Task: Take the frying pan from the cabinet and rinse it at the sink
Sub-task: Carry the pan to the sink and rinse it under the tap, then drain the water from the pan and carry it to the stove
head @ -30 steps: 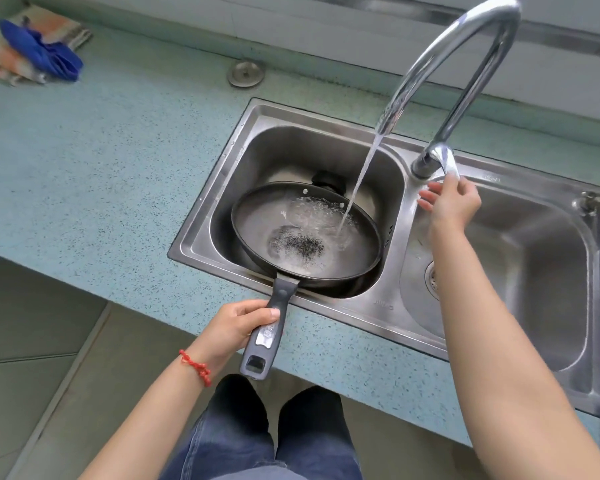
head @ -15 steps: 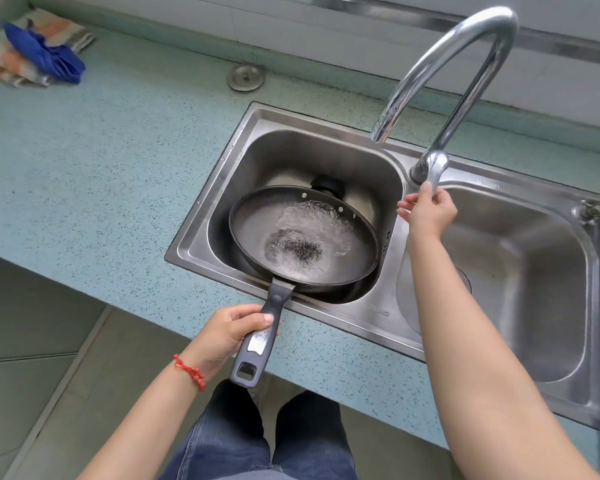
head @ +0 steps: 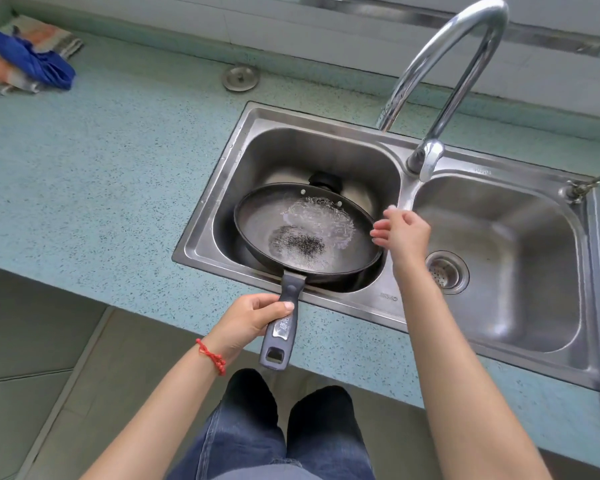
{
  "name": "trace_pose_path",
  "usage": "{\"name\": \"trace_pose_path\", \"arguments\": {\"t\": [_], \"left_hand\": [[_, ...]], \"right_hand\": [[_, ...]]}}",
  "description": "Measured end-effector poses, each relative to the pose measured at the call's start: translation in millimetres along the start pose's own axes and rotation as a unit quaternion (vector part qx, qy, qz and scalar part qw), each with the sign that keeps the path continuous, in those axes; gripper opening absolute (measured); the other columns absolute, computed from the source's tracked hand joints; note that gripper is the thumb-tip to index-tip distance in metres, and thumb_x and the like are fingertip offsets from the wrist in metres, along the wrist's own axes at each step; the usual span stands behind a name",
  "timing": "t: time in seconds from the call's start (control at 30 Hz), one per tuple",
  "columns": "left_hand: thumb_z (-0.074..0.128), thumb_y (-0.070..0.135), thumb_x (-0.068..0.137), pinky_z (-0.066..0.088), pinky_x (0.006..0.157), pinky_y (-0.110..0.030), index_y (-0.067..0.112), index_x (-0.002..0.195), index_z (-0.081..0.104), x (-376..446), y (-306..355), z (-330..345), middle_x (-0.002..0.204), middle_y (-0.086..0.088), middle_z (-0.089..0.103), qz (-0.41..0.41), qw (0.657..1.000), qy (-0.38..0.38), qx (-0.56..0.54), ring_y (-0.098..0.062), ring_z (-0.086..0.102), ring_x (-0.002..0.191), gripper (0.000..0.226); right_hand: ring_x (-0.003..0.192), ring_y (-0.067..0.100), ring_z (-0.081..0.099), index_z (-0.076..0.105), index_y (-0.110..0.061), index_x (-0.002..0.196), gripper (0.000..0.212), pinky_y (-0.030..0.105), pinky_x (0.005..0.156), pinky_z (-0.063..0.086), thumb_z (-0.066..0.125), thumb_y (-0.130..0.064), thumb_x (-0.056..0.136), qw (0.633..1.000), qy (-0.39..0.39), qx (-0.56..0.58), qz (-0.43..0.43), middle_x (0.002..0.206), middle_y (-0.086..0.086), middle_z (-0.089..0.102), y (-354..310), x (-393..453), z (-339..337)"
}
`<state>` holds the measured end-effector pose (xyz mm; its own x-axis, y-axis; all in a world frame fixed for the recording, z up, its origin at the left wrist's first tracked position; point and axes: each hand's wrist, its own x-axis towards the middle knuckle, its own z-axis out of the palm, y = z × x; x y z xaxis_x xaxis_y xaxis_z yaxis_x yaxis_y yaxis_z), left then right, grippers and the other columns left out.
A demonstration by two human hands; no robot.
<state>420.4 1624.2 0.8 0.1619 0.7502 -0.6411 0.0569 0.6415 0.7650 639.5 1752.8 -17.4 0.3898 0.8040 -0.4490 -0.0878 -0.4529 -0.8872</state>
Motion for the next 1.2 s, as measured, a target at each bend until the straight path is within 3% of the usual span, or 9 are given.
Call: {"name": "trace_pose_path", "arguments": {"t": [0.13,0.27,0.43,0.63,0.77,0.9,0.97,1.1,1.2], "left_hand": [[0.064,0.034,0.07,0.05,0.072,-0.024,0.016,0.076,0.069,3.0,1.1,-6.0,0.073,0.002,0.069,0.009,0.999,-0.039,0.032,-0.012,0.062,0.071,0.02],[0.057,0.027,0.086,0.051,0.073,-0.019,0.01,0.087,0.065,6.0,1.6,-13.0,0.085,-0.004,0.063,0.018,0.996,-0.072,0.055,-0.014,0.059,0.083,0.018],[0.05,0.03,0.089,0.052,0.074,-0.027,0.013,0.08,0.067,10.6,1.3,-20.1,0.081,-0.002,0.072,-0.014,0.995,-0.09,-0.03,-0.015,0.067,0.078,0.026],[0.058,0.024,0.084,0.043,0.059,-0.028,0.004,0.077,0.063,22.6,-2.0,-13.9,0.071,-0.01,0.059,-0.04,0.994,-0.09,-0.057,-0.022,0.054,0.066,0.021],[0.059,0.018,0.083,0.043,0.051,-0.025,-0.001,0.075,0.059,22.6,-5.3,-10.4,0.07,-0.012,0.055,-0.024,0.993,-0.078,-0.085,-0.021,0.051,0.058,0.021],[0.058,0.013,0.084,0.037,0.036,-0.019,0.002,0.059,0.055,15.7,-4.3,-4.3,0.047,-0.005,0.053,-0.008,0.993,-0.068,-0.096,-0.013,0.048,0.038,0.028],[0.058,0.012,0.083,0.038,0.038,-0.018,0.002,0.058,0.053,10.4,-5.1,-3.2,0.044,-0.001,0.052,0.002,0.992,-0.071,-0.103,-0.01,0.048,0.038,0.028],[0.067,0.023,0.074,0.042,0.057,-0.027,-0.011,0.075,0.06,-4.4,-11.7,-1.3,0.072,-0.017,0.056,0.051,0.992,-0.077,-0.081,-0.023,0.051,0.066,0.034],[0.068,0.028,0.065,0.047,0.059,-0.024,-0.013,0.081,0.062,-12.0,-13.8,-0.4,0.075,-0.017,0.061,0.083,0.991,-0.081,-0.063,-0.022,0.057,0.068,0.044]], "right_hand": [[0.041,0.009,0.056,0.058,-0.01,0.072,0.023,0.018,0.041,0.046,0.052,-0.02,0.091,0.995,-0.075,-0.062,0.003,0.059,0.007,0.058,11.0,-78.5,3.5],[0.05,0.015,0.058,0.06,-0.012,0.074,0.027,0.026,0.051,0.047,0.052,-0.033,0.089,0.981,-0.122,-0.144,0.04,0.058,0.002,0.06,17.1,-148.4,8.7],[0.054,0.015,0.061,0.064,-0.007,0.09,0.039,0.029,0.053,0.052,0.055,-0.044,0.084,0.953,-0.17,-0.224,0.115,0.067,0.001,0.061,14.9,-193.0,30.0],[0.049,0.022,0.06,0.054,-0.011,0.067,0.013,0.026,0.044,0.051,0.06,-0.018,0.076,0.959,-0.163,-0.16,0.167,0.069,0.013,0.058,18.3,-196.7,59.5],[0.036,0.016,0.058,0.053,-0.007,0.06,0.017,0.023,0.04,0.047,0.057,-0.004,0.076,0.97,-0.148,-0.14,0.135,0.06,0.012,0.052,19.7,-199.0,58.7],[0.036,0.016,0.057,0.054,-0.005,0.057,0.018,0.02,0.038,0.042,0.057,-0.003,0.075,0.975,-0.132,-0.134,0.114,0.05,0.01,0.052,20.9,-204.8,53.3],[0.035,0.017,0.057,0.055,-0.005,0.058,0.018,0.02,0.037,0.041,0.058,-0.003,0.075,0.978,-0.131,-0.128,0.104,0.049,0.009,0.054,19.3,-210.4,49.4],[0.035,0.019,0.056,0.053,-0.006,0.062,0.016,0.021,0.037,0.041,0.059,-0.003,0.077,0.98,-0.142,-0.105,0.091,0.051,0.014,0.054,19.6,-231.2,37.0],[0.036,0.021,0.056,0.053,-0.006,0.066,0.015,0.025,0.04,0.042,0.06,-0.003,0.079,0.982,-0.146,-0.092,0.073,0.049,0.01,0.055,21.9,-243.3,28.3]]}}
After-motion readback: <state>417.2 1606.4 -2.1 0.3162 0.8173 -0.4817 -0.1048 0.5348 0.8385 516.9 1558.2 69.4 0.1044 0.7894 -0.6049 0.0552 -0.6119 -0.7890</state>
